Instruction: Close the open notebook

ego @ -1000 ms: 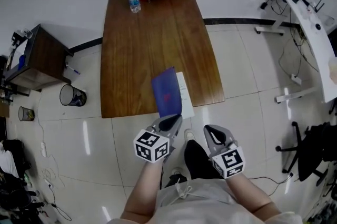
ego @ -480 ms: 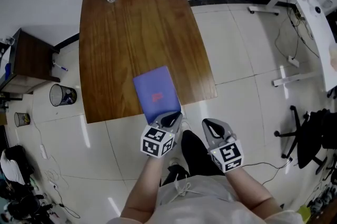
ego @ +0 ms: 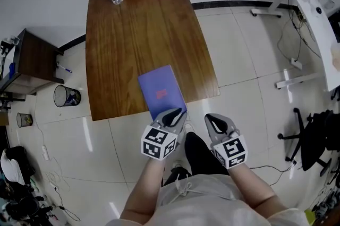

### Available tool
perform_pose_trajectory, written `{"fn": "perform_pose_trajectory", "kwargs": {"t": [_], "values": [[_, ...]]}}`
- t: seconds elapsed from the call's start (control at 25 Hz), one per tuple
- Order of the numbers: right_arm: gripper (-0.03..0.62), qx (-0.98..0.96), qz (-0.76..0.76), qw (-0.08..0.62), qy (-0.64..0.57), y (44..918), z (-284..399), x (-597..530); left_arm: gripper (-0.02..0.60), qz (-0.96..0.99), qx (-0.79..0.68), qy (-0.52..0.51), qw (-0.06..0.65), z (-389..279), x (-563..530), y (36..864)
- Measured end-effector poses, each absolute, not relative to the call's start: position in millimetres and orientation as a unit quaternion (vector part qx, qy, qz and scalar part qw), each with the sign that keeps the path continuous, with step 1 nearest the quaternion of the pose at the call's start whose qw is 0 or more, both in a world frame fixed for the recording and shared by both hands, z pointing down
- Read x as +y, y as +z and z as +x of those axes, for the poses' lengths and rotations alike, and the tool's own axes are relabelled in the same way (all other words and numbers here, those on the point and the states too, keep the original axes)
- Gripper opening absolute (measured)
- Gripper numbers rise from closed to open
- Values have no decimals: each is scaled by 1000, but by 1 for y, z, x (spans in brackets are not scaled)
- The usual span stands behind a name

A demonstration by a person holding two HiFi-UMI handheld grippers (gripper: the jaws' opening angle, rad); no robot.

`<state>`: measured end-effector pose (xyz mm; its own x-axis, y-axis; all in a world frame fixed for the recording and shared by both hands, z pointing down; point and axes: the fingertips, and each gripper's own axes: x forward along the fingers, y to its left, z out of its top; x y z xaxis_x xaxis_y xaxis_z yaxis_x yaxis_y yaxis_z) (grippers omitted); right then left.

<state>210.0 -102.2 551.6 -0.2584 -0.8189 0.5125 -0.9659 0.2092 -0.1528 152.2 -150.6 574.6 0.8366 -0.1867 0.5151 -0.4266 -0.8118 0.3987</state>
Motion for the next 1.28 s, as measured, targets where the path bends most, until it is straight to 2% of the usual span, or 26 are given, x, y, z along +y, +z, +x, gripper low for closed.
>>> {"fn": "perform_pose_trajectory", "kwargs": {"t": [0.24,0.4,0.52,0.92,1.28], "values": [[3,-773,594,135,178,502,186,-91,77,947,-218,152,183,105,-145,484],[3,-781,599,111,137,463,166,-78,6,952,-267,93,118,58,-126,429],[3,-786,600,97,111,437,147,-62,6,949,-298,62,85,19,-103,401],[3,-801,591,81,51,398,78,20,6,941,-336,13,47,-68,-6,363],[3,-802,589,84,49,390,55,81,6,941,-335,6,50,-93,57,357]]}}
